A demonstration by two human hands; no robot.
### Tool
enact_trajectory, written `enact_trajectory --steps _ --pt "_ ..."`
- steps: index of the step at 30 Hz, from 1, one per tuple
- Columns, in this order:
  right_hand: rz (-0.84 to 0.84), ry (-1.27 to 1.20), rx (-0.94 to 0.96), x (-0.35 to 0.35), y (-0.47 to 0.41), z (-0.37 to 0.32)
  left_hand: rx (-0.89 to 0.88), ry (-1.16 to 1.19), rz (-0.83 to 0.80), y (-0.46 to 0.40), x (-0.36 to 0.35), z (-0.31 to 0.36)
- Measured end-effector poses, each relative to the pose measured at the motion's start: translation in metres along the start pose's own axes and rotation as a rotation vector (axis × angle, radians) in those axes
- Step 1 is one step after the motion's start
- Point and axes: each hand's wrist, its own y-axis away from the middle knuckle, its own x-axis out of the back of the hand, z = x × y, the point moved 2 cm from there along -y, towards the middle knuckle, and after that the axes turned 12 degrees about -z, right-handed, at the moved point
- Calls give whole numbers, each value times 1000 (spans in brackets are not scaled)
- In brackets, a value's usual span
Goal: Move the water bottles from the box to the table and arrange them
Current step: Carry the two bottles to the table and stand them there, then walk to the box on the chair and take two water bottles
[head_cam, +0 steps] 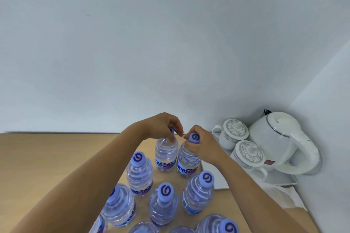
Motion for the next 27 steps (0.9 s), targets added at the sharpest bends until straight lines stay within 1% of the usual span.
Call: enact_trajectory --steps 5,8,10,13,18,22,25,27 --pt "-45 67 -39 13 14 -14 44 -116 34 0 -3 11" --pt "31 70 -38 32 36 -25 73 -299 96 2 -7 34" --pt "103 41 -39 44 62 -25 49 -413 150 3 -18 57" --pt "199 58 -78 58 118 -13 -15 -511 190 2 -57 99" --pt "346 79 -242 78 256 34 -186 -666 76 -8 -177 177" --pt "470 61 -491 79 403 89 -373 -759 -126 -19 -315 232" --pt "571 15 -664 69 504 124 -444 -809 -297 -22 -410 259" --pt "614 14 -776 62 564 141 -490 -824 -372 -22 -467 278"
